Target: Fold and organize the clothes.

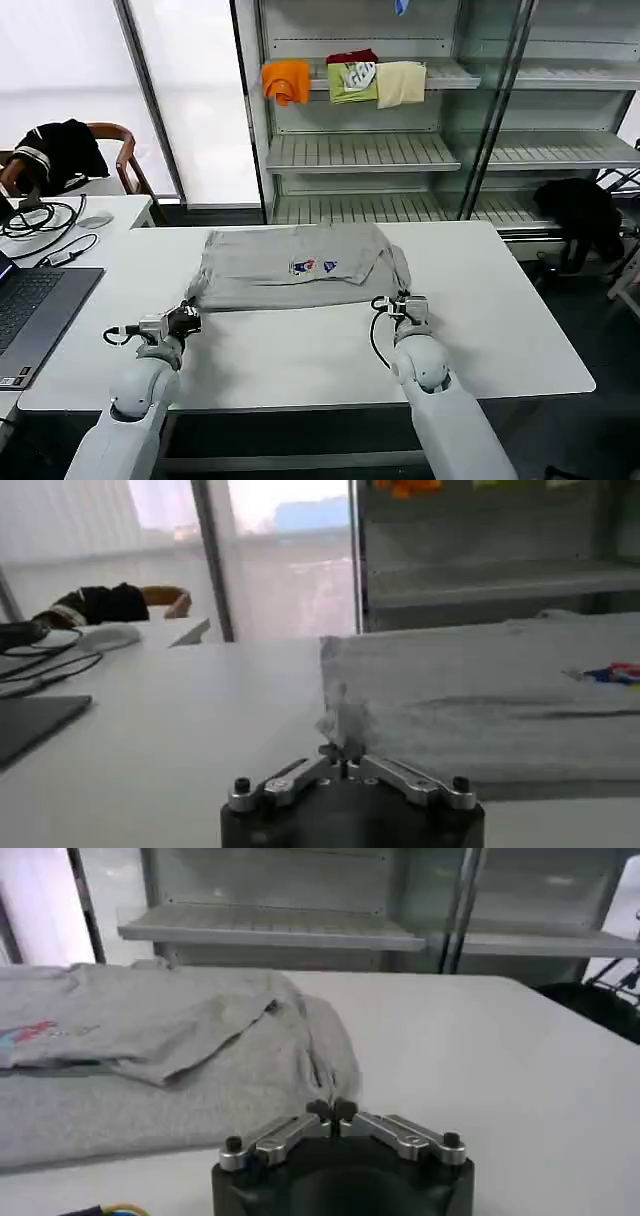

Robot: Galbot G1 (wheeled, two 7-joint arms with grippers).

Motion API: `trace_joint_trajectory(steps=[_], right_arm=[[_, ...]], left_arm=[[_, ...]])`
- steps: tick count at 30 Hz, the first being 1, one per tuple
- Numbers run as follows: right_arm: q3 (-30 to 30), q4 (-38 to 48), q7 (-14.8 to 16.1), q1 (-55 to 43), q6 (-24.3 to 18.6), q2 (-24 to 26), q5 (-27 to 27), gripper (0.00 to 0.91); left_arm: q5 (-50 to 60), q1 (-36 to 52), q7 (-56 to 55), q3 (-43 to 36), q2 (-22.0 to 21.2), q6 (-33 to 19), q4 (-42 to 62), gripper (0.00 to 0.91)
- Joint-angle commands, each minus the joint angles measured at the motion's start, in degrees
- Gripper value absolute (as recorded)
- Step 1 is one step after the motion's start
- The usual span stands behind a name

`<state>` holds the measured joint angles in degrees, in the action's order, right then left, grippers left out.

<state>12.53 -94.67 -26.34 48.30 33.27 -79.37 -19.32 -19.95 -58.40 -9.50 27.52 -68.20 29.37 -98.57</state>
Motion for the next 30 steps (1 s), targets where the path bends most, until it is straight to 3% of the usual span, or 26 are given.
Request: trace_joint_trajectory(steps=[1,14,30], right_arm=[[0.2,-8.3,-0.3,4.2,-0.2,1.0,0.0,0.0],[2.7,-22.0,-3.7,18.6,-0.1,1.9,-1.1,0.0],[4.8,-30.4,-4.0,30.5,-1.0,1.8,0.7,0.0]], left_arm=[[-0.1,-5.9,0.0,0.6,0.8,-0.4,-8.2,0.01],[0.3,-16.5,-0.6,1.6,-0.2,-0.4,-17.5,0.01],[2.5,-25.3,-0.8,2.5,-2.3,-1.7,-22.9,0.01]])
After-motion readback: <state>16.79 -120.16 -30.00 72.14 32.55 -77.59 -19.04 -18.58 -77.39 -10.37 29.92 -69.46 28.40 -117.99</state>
